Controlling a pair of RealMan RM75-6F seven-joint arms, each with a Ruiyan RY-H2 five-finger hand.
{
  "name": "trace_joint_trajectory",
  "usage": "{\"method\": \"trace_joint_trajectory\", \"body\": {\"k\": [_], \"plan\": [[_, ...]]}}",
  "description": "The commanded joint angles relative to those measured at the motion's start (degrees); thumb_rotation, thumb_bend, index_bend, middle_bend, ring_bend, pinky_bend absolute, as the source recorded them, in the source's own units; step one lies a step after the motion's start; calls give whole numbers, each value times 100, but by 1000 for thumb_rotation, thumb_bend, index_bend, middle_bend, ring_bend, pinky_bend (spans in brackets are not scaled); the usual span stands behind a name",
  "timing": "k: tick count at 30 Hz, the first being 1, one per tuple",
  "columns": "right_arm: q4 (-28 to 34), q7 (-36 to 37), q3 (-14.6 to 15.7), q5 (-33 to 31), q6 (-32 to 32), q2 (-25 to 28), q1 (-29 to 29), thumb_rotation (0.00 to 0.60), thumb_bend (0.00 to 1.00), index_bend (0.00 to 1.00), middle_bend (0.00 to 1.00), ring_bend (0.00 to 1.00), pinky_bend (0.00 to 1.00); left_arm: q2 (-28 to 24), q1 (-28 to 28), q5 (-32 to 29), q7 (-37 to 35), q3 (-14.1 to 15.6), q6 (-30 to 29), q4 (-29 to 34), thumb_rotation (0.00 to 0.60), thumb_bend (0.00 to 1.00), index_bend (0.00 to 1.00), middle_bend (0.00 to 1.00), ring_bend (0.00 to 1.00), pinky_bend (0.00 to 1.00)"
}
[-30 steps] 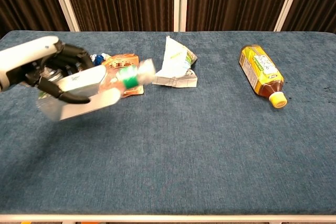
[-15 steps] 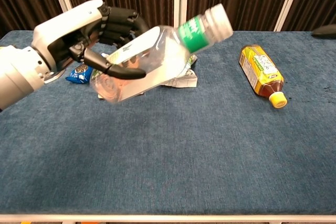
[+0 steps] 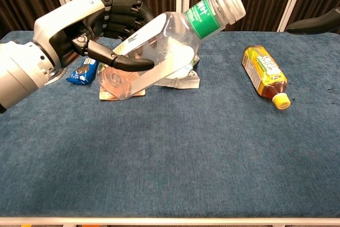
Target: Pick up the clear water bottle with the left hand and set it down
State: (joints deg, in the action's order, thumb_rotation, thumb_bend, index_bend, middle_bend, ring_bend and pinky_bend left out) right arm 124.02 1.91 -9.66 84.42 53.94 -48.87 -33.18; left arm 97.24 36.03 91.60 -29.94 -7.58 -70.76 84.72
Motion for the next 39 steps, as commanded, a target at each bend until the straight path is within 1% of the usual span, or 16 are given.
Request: {"method": "trace_joint_trajectory", "body": {"k": [1,12,24,39], "plan": [[-24,-14,16,6,-18,-48,-28,578,161,251,45,0,0,2,13,-38,-5,-16,4,10,600,251,659,625,555,535],[-132,-58,67,-63,-82,-310,-143,578,162,251,45,0,0,-7,53,-82,22,-21,-25,72,600,251,661,625,555,535],[-16,-51,123,47,-19,-221,-141,579,162,251,44,0,0,15,82,-123,5,5,-16,33,600,251,661,625,555,535],[26,-78,167,176,-19,-248,-204,579,162,251,45,0,0,8,123,-159,35,33,29,23,600,252,667,625,555,535]]}}
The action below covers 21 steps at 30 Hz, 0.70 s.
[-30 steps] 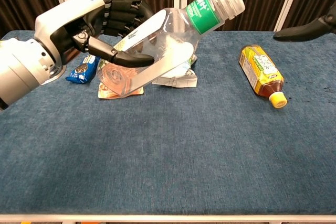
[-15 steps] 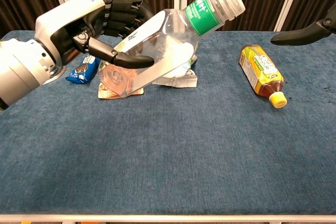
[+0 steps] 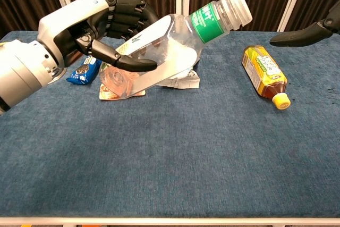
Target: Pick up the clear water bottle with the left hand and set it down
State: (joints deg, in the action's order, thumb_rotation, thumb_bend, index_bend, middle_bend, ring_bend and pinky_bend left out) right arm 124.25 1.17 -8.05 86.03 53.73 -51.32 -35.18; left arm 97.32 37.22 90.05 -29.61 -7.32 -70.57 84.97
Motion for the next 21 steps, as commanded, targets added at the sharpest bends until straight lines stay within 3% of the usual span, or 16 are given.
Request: {"method": "trace_joint_trajectory", "body": {"k": [1,21], "plan": [[10,-4,13,30,2,-2,-6,580,162,251,45,0,0,1,6,-5,5,12,15,-6,600,251,667,625,555,535],[-80,183,15,268,347,-33,78,579,162,252,50,0,0,-14,17,-48,-9,24,36,3,600,251,667,625,555,535]]}}
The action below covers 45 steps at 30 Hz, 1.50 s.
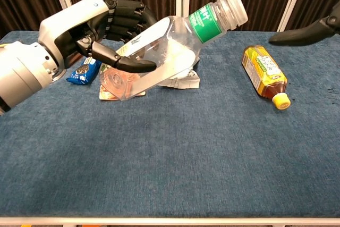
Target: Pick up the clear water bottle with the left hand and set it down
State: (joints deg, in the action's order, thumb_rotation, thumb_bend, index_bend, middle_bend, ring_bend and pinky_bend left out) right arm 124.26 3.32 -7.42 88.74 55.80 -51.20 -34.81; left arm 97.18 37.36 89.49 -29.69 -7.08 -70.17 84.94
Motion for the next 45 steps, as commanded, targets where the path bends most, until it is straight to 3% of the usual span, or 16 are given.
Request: {"method": "trace_joint_trajectory", "body": {"k": [1,10,45], "plan": [[-129,-65,-76,-62,197,-77,55,579,162,252,50,0,0,0,6,19,2,3,-8,15,600,251,667,625,555,535],[-241,-97,-75,-428,-16,-117,-23,578,162,252,50,0,0,-21,24,47,61,-7,-29,88,600,251,667,625,555,533],[-140,-71,138,29,13,-65,48,579,163,252,54,0,0,17,-8,9,1,37,-30,24,600,251,671,625,555,534]]}}
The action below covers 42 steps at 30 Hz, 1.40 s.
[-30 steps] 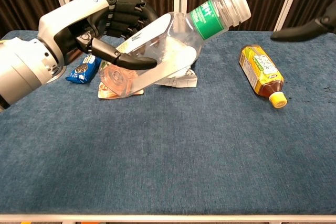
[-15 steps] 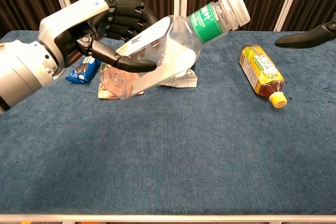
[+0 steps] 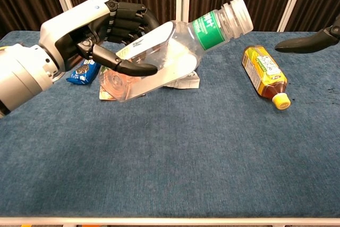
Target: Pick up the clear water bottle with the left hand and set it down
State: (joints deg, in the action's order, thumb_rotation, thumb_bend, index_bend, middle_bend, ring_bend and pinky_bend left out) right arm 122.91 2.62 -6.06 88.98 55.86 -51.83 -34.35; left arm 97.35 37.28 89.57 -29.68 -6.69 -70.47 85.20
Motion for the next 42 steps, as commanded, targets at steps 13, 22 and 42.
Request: {"method": "trace_joint_trajectory", "body": {"k": [13,22,42], "plan": [[-58,168,-46,74,139,-26,13,578,164,215,53,0,0,8,-8,14,-16,-16,-39,-3,600,251,671,625,555,534],[-191,-72,-248,-85,569,-426,77,598,174,219,71,0,0,64,-56,46,-148,-63,-211,45,600,252,683,625,555,534],[-144,-430,-417,-487,548,-669,-47,600,212,336,91,0,0,102,-79,107,-138,-53,-301,7,600,253,688,627,555,533]]}}
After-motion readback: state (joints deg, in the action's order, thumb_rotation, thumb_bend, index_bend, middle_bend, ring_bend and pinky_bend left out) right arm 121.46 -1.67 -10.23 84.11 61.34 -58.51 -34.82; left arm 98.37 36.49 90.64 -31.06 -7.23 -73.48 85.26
